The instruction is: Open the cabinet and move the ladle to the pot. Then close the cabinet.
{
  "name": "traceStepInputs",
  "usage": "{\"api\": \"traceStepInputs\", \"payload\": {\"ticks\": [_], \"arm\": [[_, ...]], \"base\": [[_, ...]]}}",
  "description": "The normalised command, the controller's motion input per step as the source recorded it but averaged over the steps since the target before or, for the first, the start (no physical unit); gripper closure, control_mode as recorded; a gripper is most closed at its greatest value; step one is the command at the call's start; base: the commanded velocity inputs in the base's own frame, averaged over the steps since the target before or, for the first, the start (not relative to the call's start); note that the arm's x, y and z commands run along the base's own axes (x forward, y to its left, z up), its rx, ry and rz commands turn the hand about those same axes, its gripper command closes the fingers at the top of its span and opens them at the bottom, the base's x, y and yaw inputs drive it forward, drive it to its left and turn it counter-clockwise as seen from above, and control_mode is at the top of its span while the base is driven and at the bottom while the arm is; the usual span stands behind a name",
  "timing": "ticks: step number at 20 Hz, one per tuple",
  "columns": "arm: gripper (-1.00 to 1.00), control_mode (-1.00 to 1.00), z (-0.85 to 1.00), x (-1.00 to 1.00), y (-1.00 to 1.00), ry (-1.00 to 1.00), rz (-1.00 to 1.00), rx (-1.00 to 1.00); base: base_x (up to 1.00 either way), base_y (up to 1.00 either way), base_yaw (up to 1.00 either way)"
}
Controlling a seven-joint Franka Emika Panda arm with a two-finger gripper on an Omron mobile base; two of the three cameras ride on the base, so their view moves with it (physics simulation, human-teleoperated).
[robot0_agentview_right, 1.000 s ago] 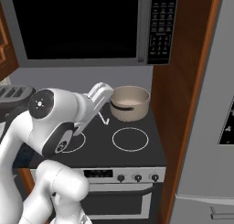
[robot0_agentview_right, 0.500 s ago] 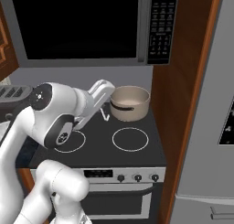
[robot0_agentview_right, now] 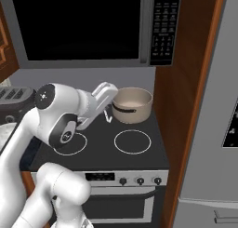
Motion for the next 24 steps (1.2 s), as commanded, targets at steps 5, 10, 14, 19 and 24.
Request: {"api": "traceStepInputs", "payload": {"ticks": [5, 10, 14, 19, 24], "arm": [[1.0, -1.0, -0.14, 0.23, 0.0, 0.0, -0.04, 0.0], [1.0, -1.0, -0.12, 0.25, 0.0, 0.0, -0.03, 0.0], [1.0, -1.0, -0.15, 0.31, 0.0, 0.0, -0.02, 0.0], [1.0, -1.0, -0.19, 0.3, 0.0, 0.0, -0.01, 0.0], [1.0, -1.0, -0.13, 0.3, 0.0, 0.0, -0.01, 0.0]], "base": [[0.0, 0.0, 0.0], [0.0, 0.0, 0.0], [0.0, 0.0, 0.0], [0.0, 0.0, 0.0], [0.0, 0.0, 0.0]]}}
